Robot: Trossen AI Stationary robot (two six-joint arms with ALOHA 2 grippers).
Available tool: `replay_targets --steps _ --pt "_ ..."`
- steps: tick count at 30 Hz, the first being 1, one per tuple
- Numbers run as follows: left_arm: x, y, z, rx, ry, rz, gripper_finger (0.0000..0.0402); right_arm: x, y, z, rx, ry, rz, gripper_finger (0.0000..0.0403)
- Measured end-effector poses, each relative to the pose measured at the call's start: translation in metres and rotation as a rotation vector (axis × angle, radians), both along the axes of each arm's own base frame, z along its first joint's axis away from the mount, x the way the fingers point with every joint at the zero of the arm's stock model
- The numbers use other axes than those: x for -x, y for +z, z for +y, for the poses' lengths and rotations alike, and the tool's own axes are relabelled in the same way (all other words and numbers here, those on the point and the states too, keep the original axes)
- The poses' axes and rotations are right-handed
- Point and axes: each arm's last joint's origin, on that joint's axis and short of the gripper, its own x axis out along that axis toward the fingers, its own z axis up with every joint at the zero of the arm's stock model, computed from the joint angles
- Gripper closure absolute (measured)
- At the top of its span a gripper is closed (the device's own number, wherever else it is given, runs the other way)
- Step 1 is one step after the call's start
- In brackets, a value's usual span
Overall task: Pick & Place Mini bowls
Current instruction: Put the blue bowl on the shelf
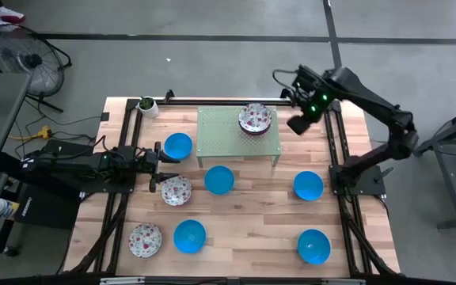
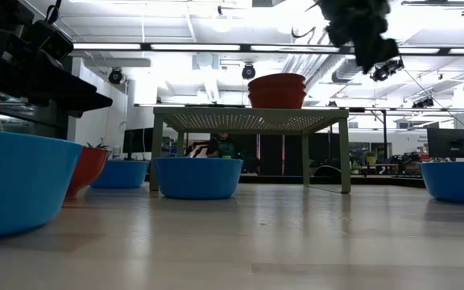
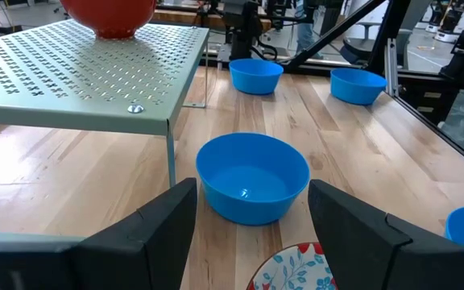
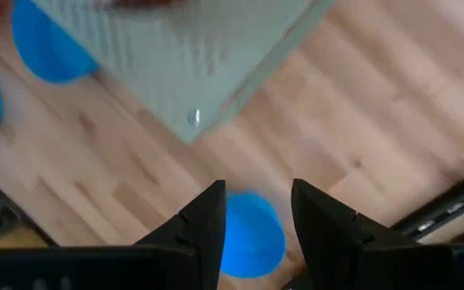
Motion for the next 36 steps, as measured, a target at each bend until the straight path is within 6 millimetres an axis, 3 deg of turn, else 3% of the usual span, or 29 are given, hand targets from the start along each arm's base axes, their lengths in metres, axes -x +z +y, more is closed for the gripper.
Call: replay_targets --steps 10,15,29,36 --pt "0.000 0.000 0.000 0.000 0.000 0.000 0.0168 0.045 -0.054 0.060 -0.047 0.024 -0.025 0.0274" --pt "0.000 0.000 0.000 0.000 0.000 0.000 0.0168 0.054 -0.082 0.079 -0.070 0.046 0.009 0.0274" --pt "0.000 0.000 0.000 0.000 0.000 0.000 0.0168 0.035 -0.145 0.118 -0.147 0.165 -0.019 0.0274" --pt "0.000 0.000 0.000 0.000 0.000 0.000 0.0168 0.025 -0.165 0.137 -0.127 0.284 0.075 0.0274"
